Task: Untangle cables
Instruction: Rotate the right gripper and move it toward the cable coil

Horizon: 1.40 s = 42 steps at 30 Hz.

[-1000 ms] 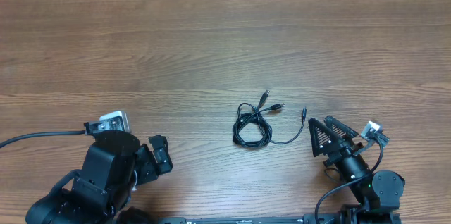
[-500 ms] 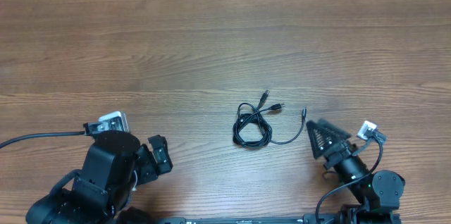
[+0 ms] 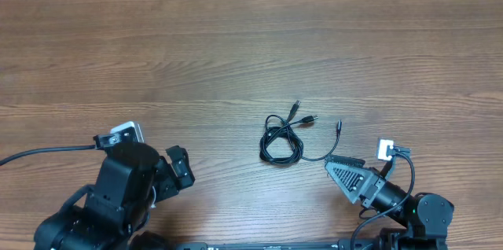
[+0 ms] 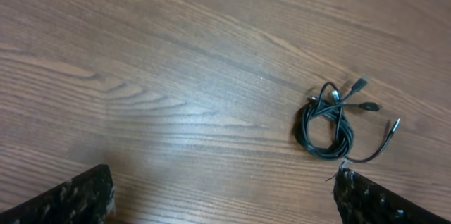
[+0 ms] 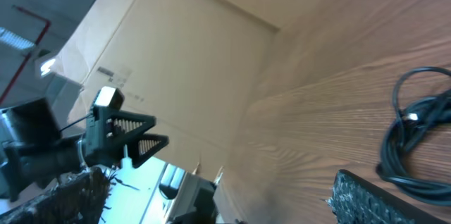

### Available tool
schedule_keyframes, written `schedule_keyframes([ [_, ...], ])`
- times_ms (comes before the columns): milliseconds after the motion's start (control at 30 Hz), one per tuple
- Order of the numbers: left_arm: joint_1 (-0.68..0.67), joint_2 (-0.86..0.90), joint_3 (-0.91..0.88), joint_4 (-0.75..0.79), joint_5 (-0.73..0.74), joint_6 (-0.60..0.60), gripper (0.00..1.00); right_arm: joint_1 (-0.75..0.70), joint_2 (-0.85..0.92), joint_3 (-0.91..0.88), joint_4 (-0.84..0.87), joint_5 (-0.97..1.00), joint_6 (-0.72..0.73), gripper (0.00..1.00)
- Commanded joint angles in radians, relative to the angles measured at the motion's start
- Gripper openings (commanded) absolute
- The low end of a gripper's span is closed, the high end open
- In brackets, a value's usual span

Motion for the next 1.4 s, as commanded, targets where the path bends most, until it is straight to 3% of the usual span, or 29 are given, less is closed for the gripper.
schedule_keyframes([
  [0, -0.003, 0.024, -0.005, -0.004, 0.018, -0.032, 1.00, -0.014, 0.001, 0.020, -0.063, 0.075, -0.044, 0.99],
  [200, -0.003, 0.060, -0.005, -0.010, 0.020, -0.032, 1.00, -0.014, 0.064, 0.110, -0.208, 0.114, -0.089, 0.99],
  [500, -0.003, 0.119, -0.005, -0.010, 0.042, -0.032, 1.00, -0.013, 0.304, 0.522, -0.848, 0.428, -0.476, 0.99],
  [700, -0.003, 0.164, -0.005, 0.010, 0.042, -0.031, 1.00, -0.013, 0.441, 0.697, -1.075, 0.418, -0.541, 0.99],
  [800, -0.003, 0.185, -0.005, 0.021, 0.043, -0.032, 0.99, -0.013, 0.462, 0.691, -1.026, 0.229, -0.533, 1.00],
  [900, -0.003, 0.206, -0.005, 0.030, 0.051, -0.031, 1.00, -0.013, 0.468, 0.687, -0.888, 0.075, -0.437, 1.00],
  [1100, -0.003, 0.233, -0.005, 0.038, 0.072, -0.019, 1.00, -0.013, 0.469, 0.687, -0.478, 0.063, -0.162, 1.00],
  [1233, -0.003, 0.232, -0.005, 0.037, 0.101, 0.008, 1.00, -0.012, 0.489, 0.687, -0.327, 0.141, -0.183, 1.00],
  [1367, -0.003, 0.221, -0.005, 0.034, 0.182, 0.053, 1.00, -0.012, 0.587, 0.687, -0.381, 0.285, -0.317, 1.00],
])
